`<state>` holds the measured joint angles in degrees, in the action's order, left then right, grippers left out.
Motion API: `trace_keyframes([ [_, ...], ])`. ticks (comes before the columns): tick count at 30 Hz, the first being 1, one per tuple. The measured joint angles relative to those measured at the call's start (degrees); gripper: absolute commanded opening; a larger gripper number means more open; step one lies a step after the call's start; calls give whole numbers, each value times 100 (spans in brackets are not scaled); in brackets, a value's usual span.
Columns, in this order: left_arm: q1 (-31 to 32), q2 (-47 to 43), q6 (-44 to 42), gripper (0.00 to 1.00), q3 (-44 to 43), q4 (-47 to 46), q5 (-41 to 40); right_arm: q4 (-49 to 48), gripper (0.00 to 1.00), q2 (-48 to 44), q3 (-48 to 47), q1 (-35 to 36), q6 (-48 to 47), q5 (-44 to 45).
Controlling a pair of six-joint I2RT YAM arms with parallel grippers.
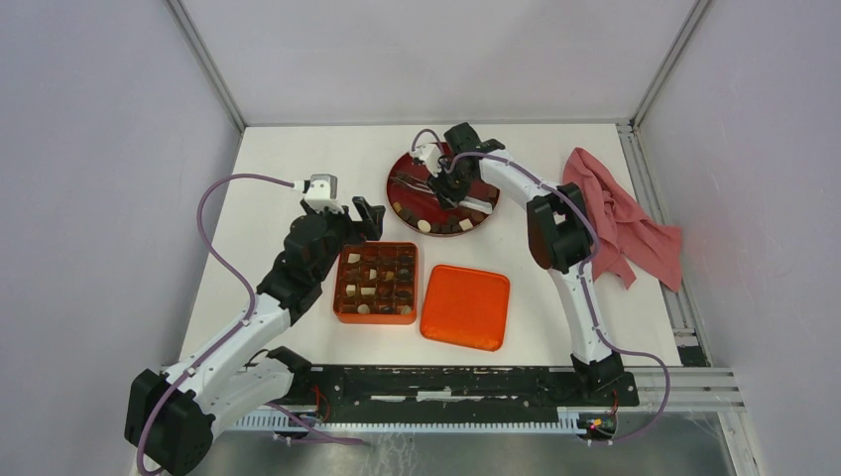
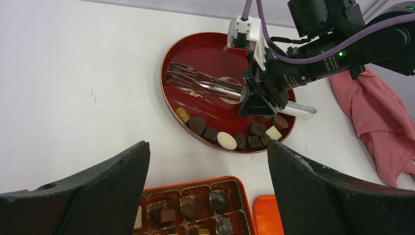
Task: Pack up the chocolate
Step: Pick up the fake chocolate from the plate, then place the fake chocolate in the packing box.
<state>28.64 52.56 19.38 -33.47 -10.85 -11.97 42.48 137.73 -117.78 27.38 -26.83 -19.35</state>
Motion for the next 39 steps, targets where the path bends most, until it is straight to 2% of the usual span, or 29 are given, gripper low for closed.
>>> trace_keyframes([
  [6,0,0,0,94,0,0,0,-94,0,-352,361,-50,0,-70],
  [13,0,-15,0,94,0,0,-22,-308,0,-1165,1134,-271,-33,-457],
  [18,4,-160,2,97,9,-2,-168,-457,0,-2100,2138,-413,-254,-852],
  [24,4,-660,7,99,273,-68,-448,-553,0,-3689,3716,-380,-789,-1510],
  [30,4,-944,9,99,487,-96,-645,-610,0,-4813,4745,-20,-1451,-1873],
  [34,4,-1014,15,99,525,-142,-754,-643,0,-5003,5165,413,-1849,-1974],
  [39,4,-1211,85,99,682,-168,-892,-686,0,-5001,5250,835,-2055,-1788],
])
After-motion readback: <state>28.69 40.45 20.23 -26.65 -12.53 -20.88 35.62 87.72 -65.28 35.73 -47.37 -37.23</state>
